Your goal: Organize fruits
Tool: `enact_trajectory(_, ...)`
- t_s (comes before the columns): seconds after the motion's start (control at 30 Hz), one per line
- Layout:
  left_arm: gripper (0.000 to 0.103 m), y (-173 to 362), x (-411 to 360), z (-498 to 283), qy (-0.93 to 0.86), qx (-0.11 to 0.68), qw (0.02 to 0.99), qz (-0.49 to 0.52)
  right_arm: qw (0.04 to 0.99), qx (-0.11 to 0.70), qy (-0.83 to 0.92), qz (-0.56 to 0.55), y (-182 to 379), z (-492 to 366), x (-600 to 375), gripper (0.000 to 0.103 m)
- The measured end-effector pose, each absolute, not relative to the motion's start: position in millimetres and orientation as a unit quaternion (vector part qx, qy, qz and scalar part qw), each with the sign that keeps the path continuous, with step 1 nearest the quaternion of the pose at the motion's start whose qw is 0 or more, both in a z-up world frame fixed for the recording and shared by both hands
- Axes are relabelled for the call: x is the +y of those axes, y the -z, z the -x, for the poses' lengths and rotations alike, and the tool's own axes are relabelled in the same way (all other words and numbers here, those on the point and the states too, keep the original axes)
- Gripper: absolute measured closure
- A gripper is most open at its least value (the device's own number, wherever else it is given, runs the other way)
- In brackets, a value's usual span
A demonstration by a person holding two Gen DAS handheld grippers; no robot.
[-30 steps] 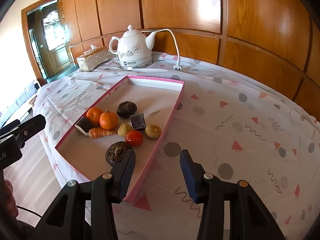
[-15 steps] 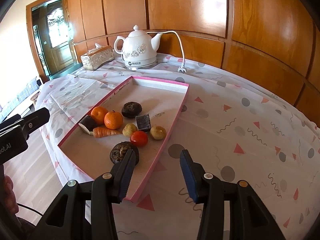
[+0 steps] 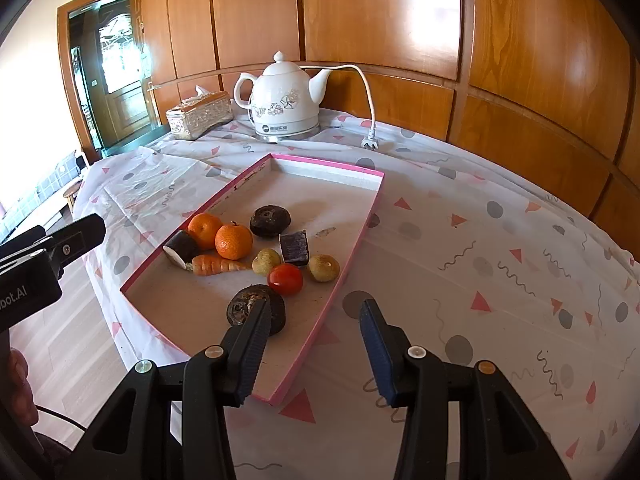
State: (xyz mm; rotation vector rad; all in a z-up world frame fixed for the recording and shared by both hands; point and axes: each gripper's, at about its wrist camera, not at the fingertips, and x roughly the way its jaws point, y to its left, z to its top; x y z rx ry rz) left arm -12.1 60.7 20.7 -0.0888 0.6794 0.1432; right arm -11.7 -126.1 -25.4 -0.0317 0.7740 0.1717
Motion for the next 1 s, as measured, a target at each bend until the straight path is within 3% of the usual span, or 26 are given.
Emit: enact_trajectory(1.0,0.0,-24.8,64.7,16.2,-0.076,0.324,0.942,0.05,0.922,0.377,-0.086,0.02,24.2,13.3,-121.4,0.056)
